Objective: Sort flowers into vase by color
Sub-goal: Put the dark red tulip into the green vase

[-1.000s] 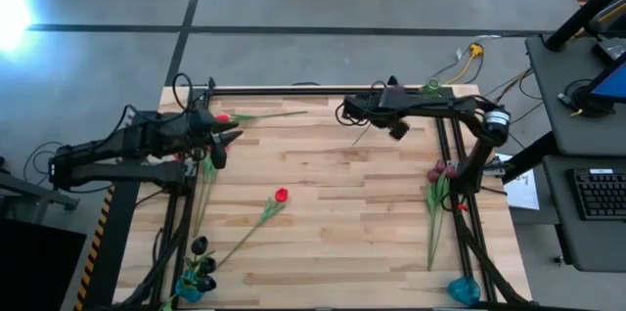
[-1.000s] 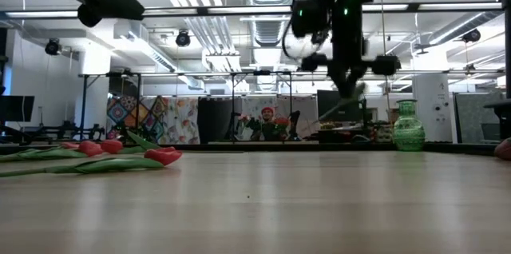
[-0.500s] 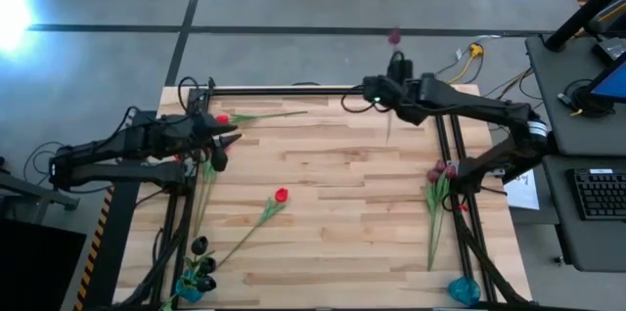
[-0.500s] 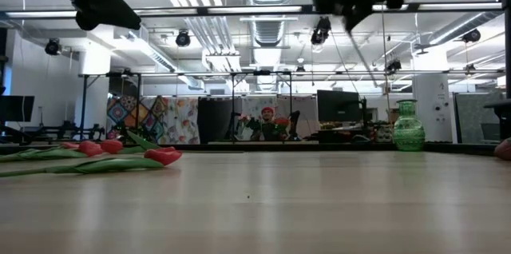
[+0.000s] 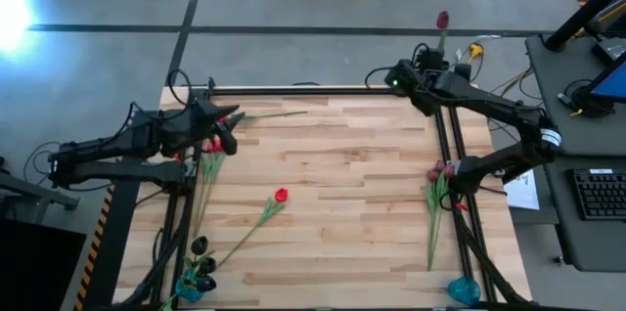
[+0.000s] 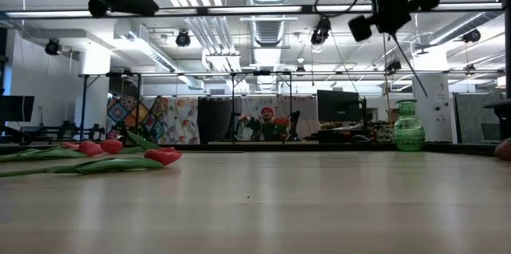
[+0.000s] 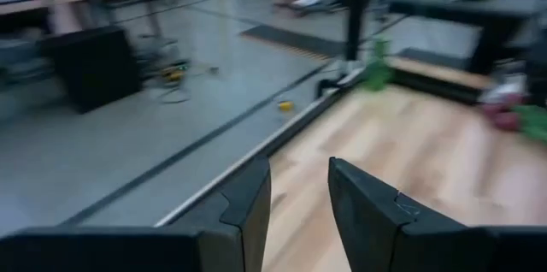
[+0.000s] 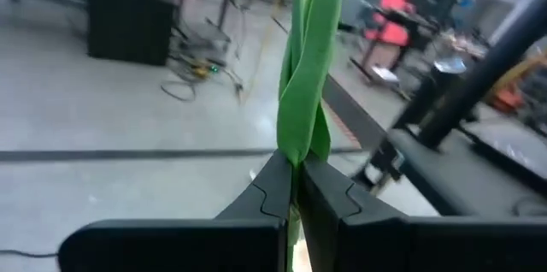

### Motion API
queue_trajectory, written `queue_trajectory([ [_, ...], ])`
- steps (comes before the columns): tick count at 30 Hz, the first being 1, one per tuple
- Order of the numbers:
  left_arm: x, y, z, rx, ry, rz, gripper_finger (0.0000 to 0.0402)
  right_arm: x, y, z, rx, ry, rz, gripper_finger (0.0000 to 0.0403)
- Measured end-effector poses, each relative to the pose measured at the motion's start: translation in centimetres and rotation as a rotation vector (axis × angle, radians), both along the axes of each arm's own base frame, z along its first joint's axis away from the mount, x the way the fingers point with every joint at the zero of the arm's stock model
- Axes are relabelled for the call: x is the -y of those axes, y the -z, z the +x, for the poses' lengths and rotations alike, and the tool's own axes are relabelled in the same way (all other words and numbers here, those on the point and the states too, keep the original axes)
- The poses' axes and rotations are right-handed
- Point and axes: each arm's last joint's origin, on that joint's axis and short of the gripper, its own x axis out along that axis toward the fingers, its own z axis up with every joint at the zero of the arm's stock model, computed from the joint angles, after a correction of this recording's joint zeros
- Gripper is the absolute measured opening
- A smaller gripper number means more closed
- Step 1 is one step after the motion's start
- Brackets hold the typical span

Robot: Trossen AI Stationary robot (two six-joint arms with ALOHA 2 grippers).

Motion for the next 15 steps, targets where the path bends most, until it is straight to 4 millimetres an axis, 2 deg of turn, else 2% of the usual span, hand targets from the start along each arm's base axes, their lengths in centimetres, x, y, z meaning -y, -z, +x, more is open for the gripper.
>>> queue_trajectory([
  [4,-0.3,0.5,0.7,-0.026,-0.071,-0.012,0.0107,2.2,1.0,-0.8,0.059,-0.002,0.046,0.0009],
  [6,-0.3,0.3,1.0,-0.002,-0.083,-0.036,0.0107,3.2,0.9,0.2,0.072,-0.136,0.054,0.0009],
  [8,-0.4,0.0,1.3,0.017,-0.084,-0.038,0.0107,3.9,0.3,1.3,0.012,-0.336,0.027,0.0009],
  [10,-0.4,-0.4,1.5,0.027,-0.083,-0.034,0.0107,4.1,-0.6,1.6,-0.072,-0.386,-0.033,0.0009],
  [13,-0.4,-0.7,1.6,0.040,-0.085,-0.041,0.0107,4.0,-2.1,0.1,-0.059,-0.340,-0.100,0.0009],
  [15,-0.4,-0.8,1.6,0.066,-0.091,-0.065,0.0107,4.0,-2.5,-1.3,0.014,-0.394,-0.152,0.0009],
])
